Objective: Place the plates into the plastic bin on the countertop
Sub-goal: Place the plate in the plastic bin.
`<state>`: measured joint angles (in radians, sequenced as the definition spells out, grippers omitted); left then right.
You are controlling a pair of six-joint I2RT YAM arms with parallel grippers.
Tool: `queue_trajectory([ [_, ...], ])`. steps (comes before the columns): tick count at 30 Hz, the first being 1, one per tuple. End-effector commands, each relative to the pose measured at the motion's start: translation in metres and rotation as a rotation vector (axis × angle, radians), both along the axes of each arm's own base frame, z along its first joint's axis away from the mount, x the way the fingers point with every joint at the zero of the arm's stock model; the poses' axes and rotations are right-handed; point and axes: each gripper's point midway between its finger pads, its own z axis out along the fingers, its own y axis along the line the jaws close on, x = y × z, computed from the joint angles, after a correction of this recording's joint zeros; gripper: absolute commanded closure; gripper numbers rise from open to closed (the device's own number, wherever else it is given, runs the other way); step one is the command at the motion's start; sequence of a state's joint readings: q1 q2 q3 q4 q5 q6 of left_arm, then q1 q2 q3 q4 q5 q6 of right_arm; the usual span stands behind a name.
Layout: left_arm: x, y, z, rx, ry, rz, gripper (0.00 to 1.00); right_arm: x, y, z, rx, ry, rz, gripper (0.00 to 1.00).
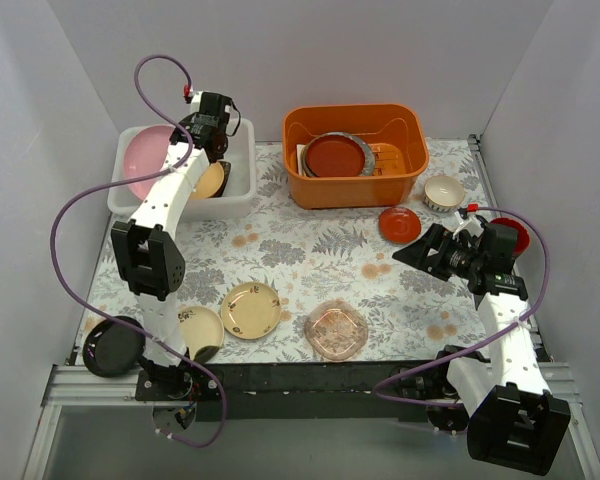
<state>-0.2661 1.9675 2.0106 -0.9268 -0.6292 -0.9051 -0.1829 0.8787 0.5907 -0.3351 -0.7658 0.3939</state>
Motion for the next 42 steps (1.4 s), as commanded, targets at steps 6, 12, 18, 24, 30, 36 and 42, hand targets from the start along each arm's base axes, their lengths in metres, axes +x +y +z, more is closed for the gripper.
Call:
queue_trajectory([
  [6, 0.032, 0.0, 0.029, 0.026, -0.119, 0.014, 1.0, 0.004, -0.001, 0.011, -0.012, -0.05, 0.007, 0.02],
  [12, 0.048, -0.001, 0.017, -0.013, -0.14, 0.024, 1.0, 0.003, -0.001, 0.009, -0.012, -0.045, 0.009, 0.02],
  [18, 0.062, 0.004, 0.003, -0.023, -0.133, 0.025, 1.0, 0.003, -0.001, 0.007, -0.012, -0.042, 0.01, 0.02],
  [24, 0.072, 0.006, -0.017, -0.014, -0.113, 0.034, 1.0, 0.002, 0.0, 0.004, -0.009, -0.036, 0.012, 0.02],
  [30, 0.08, 0.001, -0.036, -0.028, -0.088, 0.014, 1.0, 0.002, -0.001, 0.003, -0.016, -0.033, 0.01, 0.02],
  [36, 0.085, 0.0, -0.054, -0.018, -0.059, 0.009, 1.0, 0.002, -0.002, -0.001, -0.018, -0.021, 0.006, 0.02],
  [42, 0.09, -0.006, -0.07, -0.042, -0.04, -0.007, 1.0, 0.002, -0.002, -0.001, -0.02, -0.022, 0.006, 0.02],
])
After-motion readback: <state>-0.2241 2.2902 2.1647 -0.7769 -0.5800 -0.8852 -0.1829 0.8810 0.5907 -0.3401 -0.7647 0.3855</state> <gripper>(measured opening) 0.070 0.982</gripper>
